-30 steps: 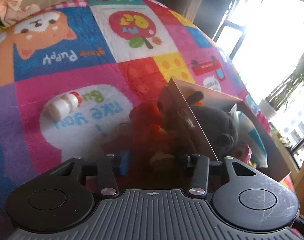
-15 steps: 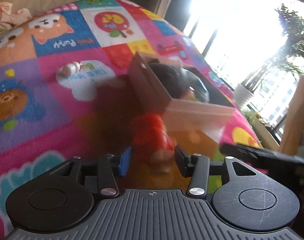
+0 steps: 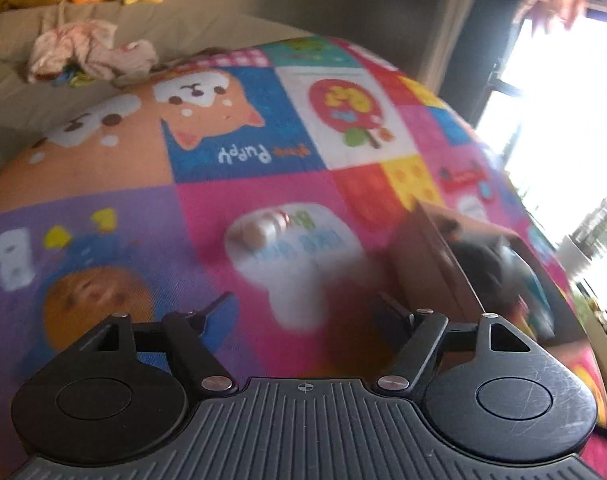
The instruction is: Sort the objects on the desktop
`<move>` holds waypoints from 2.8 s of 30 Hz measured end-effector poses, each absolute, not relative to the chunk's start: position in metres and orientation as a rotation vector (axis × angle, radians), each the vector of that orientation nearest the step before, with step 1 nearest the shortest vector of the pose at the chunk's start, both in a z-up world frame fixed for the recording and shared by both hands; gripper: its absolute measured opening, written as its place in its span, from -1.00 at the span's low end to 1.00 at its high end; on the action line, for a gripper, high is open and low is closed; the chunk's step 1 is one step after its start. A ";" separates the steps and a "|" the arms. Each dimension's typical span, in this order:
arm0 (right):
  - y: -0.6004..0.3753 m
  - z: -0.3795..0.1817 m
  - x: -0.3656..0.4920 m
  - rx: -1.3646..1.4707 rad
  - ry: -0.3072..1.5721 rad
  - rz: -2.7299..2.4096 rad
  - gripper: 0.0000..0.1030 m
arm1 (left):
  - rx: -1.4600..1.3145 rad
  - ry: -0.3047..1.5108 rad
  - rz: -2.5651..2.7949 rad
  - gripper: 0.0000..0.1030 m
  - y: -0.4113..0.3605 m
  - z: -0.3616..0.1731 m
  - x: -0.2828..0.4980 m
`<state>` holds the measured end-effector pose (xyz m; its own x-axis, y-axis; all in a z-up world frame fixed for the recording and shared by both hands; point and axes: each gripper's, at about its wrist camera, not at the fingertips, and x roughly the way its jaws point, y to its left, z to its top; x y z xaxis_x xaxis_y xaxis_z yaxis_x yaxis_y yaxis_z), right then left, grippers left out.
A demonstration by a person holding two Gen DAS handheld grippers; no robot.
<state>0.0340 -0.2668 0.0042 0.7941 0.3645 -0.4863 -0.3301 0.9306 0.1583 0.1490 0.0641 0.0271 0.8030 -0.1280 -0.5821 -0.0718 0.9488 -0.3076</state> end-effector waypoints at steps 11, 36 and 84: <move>-0.279 -0.001 0.043 0.157 0.570 0.381 1.00 | -0.225 0.708 0.199 0.17 0.046 -0.001 0.266; -0.281 -0.009 0.061 0.209 0.686 0.382 1.00 | -0.097 0.684 -0.126 0.02 0.023 0.007 -0.004; -0.270 0.025 -0.005 -0.046 0.755 0.496 0.79 | -0.092 0.684 -0.171 0.96 0.021 -0.009 -0.030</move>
<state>-0.0054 -0.2699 0.0253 0.6189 0.4145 -0.6672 -0.4472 0.8843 0.1346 -0.0299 0.0208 -0.0086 0.7618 -0.1875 -0.6201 0.1273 0.9819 -0.1405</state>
